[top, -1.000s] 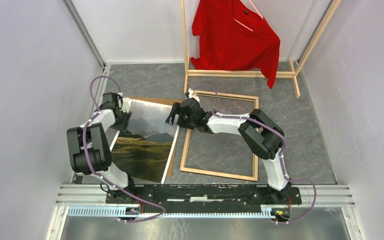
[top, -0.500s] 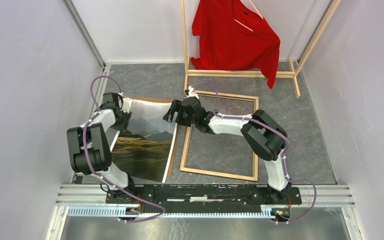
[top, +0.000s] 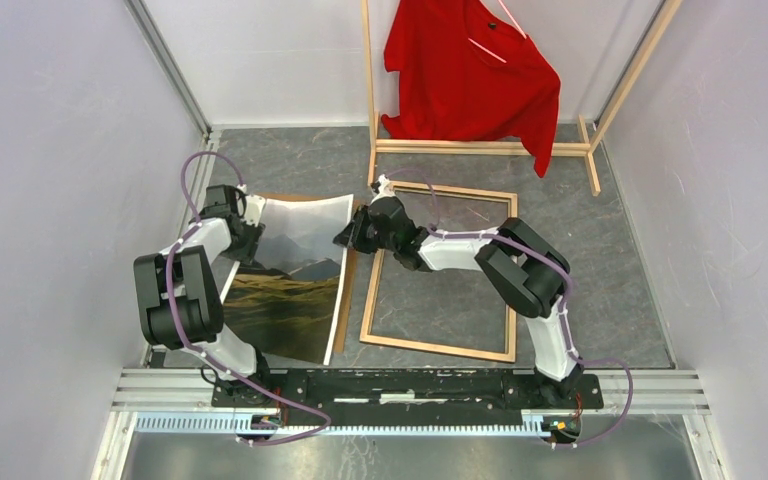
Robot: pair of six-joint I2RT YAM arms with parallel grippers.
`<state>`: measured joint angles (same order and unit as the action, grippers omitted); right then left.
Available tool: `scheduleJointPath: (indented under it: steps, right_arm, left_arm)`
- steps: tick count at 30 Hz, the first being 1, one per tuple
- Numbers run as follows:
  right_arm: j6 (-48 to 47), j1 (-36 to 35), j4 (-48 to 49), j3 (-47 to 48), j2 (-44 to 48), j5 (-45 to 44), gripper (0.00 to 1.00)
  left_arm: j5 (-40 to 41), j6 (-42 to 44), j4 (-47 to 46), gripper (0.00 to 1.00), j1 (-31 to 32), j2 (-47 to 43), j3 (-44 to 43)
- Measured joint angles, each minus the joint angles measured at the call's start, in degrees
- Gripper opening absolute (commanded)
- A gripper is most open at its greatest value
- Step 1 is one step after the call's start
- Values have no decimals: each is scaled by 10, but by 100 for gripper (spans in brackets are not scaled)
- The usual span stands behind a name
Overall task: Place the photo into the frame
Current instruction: Pick up the photo at the center of the board, then turn over the photo from the photo frame.
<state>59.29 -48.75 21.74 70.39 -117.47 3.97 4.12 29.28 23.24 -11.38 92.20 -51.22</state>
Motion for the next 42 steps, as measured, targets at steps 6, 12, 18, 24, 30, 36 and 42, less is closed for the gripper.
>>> scheduleJointPath:
  steps: [6,12,18,24,30,36,42]
  right_arm:
    - [-10,13,-12,8,-11,24,1]
    - [-59,59,-76,11,59,49,0]
    - [-189,130,-230,26,260,19,0]
    - [-338,149,-417,97,491,-108,0]
    - [-442,146,-491,159,670,-146,0]
    - [-458,146,-671,477,538,-259,0]
    - [-446,108,-832,405,424,-425,0]
  left_arm:
    - [-16,3,57,96,-2,-4,-30]
    - [-48,3,136,100,-2,-33,-109]
    - [-75,3,164,100,-2,-55,-167]
    - [-89,3,181,100,-2,-50,-169]
    - [-103,2,186,100,-2,-43,-169]
    - [-104,2,186,99,-2,-43,-169]
    - [-103,2,184,98,-2,-49,-152]
